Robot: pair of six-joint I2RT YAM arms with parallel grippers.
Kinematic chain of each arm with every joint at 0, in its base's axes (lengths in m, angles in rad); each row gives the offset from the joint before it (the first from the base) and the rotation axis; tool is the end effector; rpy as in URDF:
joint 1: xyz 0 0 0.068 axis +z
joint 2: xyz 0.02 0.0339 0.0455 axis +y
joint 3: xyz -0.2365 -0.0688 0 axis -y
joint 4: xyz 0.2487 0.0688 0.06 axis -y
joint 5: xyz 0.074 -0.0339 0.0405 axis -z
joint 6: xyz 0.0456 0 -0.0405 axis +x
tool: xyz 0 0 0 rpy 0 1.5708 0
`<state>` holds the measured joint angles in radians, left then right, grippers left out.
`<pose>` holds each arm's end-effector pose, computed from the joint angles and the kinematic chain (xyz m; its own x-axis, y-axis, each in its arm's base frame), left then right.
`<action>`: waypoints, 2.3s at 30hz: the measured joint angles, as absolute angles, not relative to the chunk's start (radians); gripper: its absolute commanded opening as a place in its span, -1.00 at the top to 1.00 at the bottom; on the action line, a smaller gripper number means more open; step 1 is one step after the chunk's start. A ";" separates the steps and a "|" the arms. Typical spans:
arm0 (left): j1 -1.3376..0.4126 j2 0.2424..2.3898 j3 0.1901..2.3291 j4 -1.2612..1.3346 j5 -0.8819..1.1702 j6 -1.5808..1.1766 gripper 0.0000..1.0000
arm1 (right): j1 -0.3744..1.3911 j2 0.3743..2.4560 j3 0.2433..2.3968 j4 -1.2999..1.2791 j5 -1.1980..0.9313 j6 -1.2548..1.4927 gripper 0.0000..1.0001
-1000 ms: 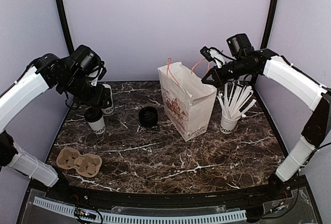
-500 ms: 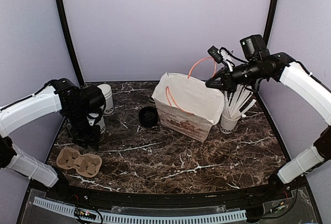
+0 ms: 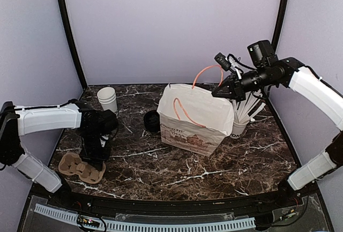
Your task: Pack the takeout coffee
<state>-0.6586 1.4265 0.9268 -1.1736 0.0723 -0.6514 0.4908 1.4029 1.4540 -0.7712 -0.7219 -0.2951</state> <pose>0.1726 -0.1377 0.1622 -0.9922 0.0032 0.1249 0.0038 1.0000 0.0049 0.2567 0.1713 0.3479 -0.3262 -0.4218 -0.8460 -0.9268 0.3189 0.1983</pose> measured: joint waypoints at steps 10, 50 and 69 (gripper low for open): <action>-0.673 1.643 1.074 -0.985 0.122 -0.502 1.00 | 0.490 1.396 1.423 -0.772 -0.722 -0.317 1.00; -0.925 1.480 1.105 -1.010 0.083 -0.672 -0.36 | 0.491 1.397 1.422 -0.819 -0.740 -0.407 1.00; -0.941 1.582 1.071 -0.976 0.088 -0.667 -0.05 | 0.491 1.411 1.428 -0.825 -0.741 -0.419 1.00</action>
<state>-0.9409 1.5822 1.0710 -0.9764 0.0883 -0.6674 0.4908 1.4113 1.4284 -0.8246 -0.7414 -0.4191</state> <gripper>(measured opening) 0.546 0.015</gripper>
